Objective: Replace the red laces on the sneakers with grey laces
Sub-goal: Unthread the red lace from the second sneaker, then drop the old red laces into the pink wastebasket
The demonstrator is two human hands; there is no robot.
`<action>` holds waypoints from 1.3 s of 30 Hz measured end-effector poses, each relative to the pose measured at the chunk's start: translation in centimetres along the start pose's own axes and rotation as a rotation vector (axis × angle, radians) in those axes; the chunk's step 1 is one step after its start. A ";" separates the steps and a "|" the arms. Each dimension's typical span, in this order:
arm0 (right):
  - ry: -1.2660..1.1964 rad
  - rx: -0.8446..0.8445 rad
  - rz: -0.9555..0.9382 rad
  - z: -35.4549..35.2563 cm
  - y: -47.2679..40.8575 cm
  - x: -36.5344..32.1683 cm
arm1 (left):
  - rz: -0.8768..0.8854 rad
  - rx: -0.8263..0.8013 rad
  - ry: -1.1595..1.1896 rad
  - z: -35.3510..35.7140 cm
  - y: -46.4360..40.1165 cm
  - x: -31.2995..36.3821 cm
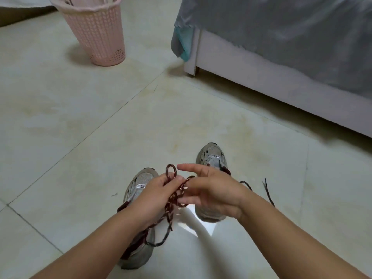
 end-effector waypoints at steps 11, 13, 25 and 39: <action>0.689 1.014 0.083 -21.3 6.6 2.7 | -0.093 -0.007 -0.162 2.9 -0.3 1.8; 0.943 1.039 0.230 -23.0 5.9 5.7 | -0.095 0.000 -0.160 2.6 -0.1 1.7; 0.856 1.103 0.059 -25.1 4.7 8.5 | -0.092 0.193 -0.241 1.9 -0.9 1.1; 0.616 0.380 -0.435 1.8 10.9 -11.1 | 0.217 0.098 -0.280 3.3 6.1 13.5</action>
Point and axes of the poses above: each hand's wrist, its own y-axis away from the middle knuckle, its own z-axis out of the palm, x = y × z, the point moved 7 cm from there along -y, towards the middle knuckle, and after that the axes turned 1 degree about y, right-handed, at the moved point
